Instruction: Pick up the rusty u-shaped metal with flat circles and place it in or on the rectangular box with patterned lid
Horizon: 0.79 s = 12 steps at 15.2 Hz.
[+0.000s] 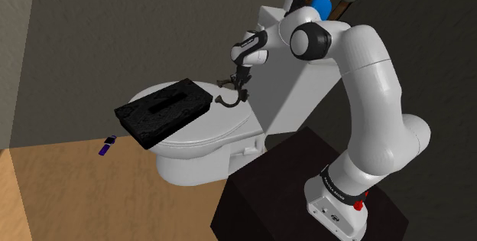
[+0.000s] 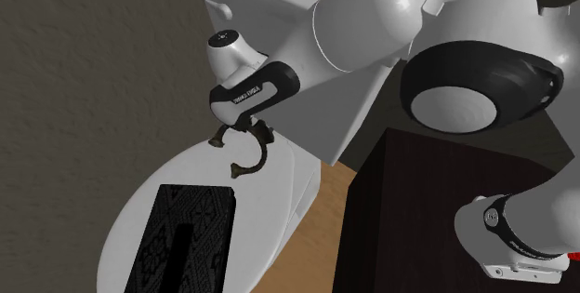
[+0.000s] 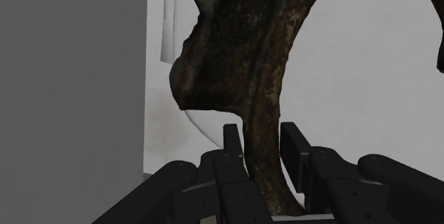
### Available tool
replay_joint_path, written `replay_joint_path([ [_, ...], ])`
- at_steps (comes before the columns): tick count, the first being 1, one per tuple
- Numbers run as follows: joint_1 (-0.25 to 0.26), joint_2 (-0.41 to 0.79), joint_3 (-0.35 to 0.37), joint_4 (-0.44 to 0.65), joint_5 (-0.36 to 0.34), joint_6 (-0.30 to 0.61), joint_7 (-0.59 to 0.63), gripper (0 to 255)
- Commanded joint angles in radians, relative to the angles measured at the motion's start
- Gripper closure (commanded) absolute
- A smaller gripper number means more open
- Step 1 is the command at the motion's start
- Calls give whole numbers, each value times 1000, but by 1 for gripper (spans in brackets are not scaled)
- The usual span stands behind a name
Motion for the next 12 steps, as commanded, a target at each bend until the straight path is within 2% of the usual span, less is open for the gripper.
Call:
replay_joint_path([
  [1,-3,-23,-7,-3,-2,-13,2,255],
  [12,4,-135,-17,-40,-13,-88,8,255],
])
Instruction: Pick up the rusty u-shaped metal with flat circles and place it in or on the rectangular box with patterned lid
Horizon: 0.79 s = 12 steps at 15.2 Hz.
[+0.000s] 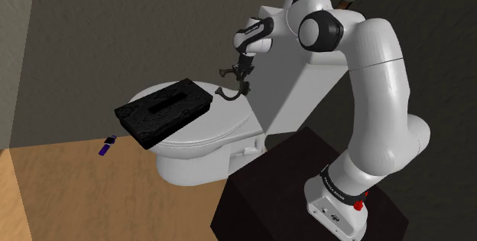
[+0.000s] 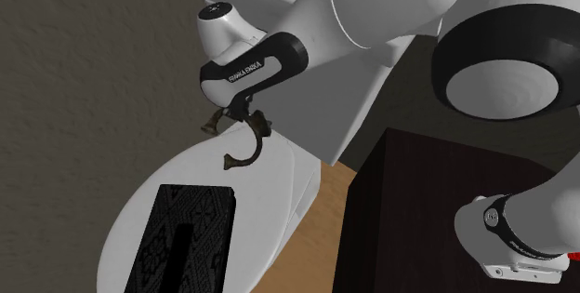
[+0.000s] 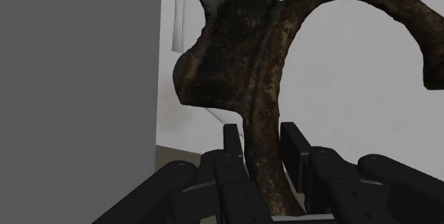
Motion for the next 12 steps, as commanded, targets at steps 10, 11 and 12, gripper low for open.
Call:
replay_joint_path([
  [10,0,-102,-14,-6,-13,-88,7,255],
  [11,1,-110,-14,-5,-14,-97,8,255],
  [12,1,-118,-15,-4,-16,-106,9,255],
])
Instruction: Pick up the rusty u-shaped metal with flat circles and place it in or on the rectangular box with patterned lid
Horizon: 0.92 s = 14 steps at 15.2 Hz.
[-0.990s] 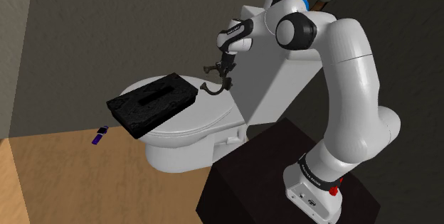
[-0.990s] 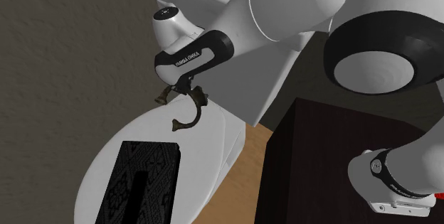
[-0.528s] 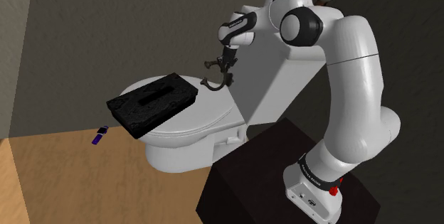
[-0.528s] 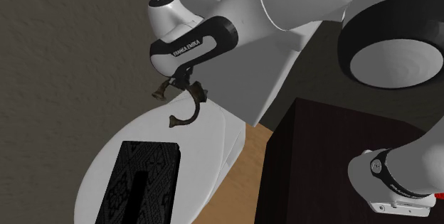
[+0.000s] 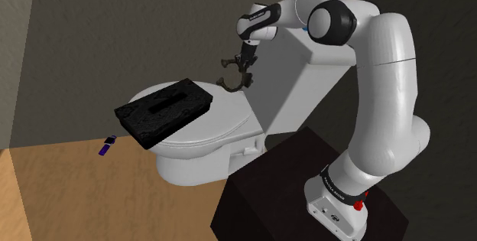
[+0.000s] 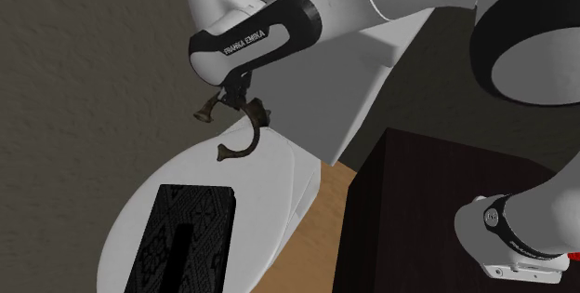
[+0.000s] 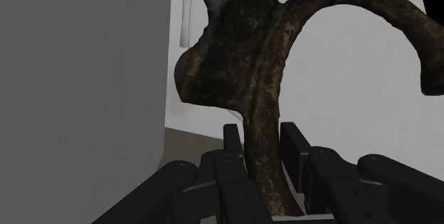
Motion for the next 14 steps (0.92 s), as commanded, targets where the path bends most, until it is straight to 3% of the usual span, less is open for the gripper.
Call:
replay_joint_path([
  [1,-4,-17,-7,13,-3,-21,3,255],
  [2,-3,-23,-7,14,-4,-29,4,255],
  [14,200,-81,22,-71,-35,5,242,255],
])
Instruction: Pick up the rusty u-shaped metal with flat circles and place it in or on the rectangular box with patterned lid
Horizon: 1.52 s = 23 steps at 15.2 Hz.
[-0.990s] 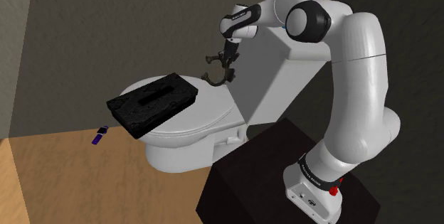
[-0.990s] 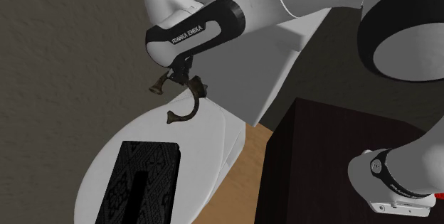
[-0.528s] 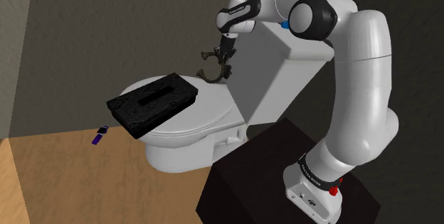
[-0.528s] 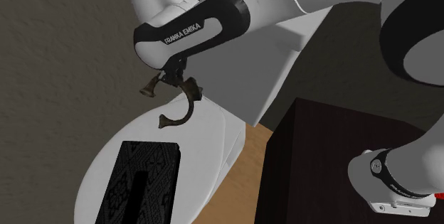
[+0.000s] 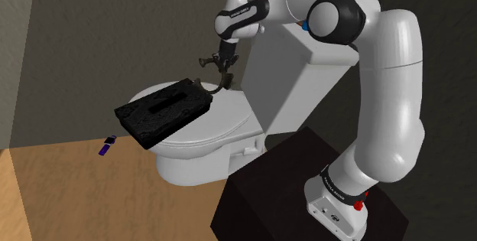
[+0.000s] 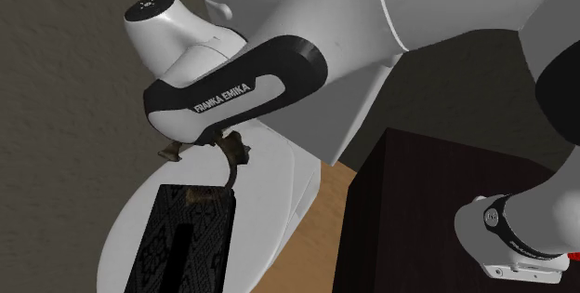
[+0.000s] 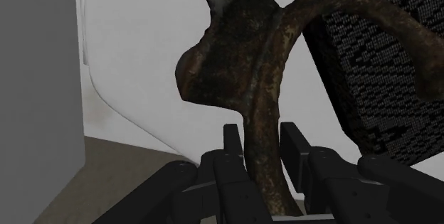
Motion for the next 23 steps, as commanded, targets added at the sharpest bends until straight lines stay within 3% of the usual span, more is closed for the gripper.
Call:
replay_joint_path([
  [1,33,-2,5,-1,-5,1,41,255],
  [9,161,29,28,61,-24,-28,202,255],
  [17,282,117,49,222,-41,-99,356,255],
  [23,281,161,51,214,-38,-46,354,255],
])
